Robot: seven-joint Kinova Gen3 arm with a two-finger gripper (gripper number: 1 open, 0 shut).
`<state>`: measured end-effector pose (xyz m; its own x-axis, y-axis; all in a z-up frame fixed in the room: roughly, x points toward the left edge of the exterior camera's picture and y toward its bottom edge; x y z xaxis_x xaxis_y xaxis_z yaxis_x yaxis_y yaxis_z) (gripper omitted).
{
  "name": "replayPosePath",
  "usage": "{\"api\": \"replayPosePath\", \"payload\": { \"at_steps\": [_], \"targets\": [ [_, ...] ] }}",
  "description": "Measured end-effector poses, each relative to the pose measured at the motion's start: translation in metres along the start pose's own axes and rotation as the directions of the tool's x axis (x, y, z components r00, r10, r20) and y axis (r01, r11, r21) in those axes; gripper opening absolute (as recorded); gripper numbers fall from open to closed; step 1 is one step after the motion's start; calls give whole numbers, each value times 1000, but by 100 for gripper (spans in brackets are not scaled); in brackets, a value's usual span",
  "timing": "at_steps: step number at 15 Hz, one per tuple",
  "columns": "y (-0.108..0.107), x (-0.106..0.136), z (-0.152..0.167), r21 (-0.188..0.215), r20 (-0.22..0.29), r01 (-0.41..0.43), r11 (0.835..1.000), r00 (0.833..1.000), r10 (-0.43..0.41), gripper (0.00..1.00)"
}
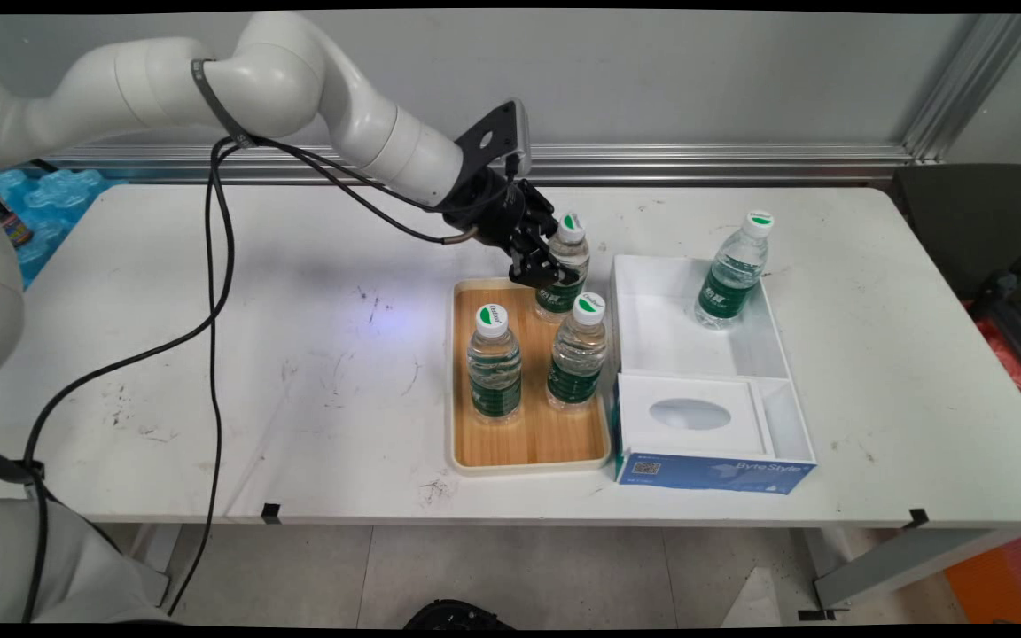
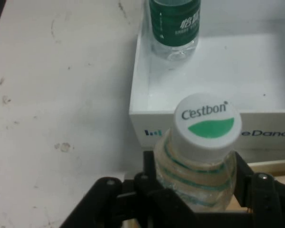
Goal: Place the picked object on the tray
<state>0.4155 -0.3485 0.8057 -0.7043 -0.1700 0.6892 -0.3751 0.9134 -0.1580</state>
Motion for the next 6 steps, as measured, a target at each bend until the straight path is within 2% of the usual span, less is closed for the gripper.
{"api": "replayPosePath", "payload": {
  "at_steps": [2,3,6],
  "targets": [
    [0,-2,3,-2,-3,2,1000,1000,-2,0],
    [1,-2,4,-3,-4,2,1000,1000,-2,100],
    [2,-4,5,-3,-9,7,1000,1000,-7,100]
  ]
}}
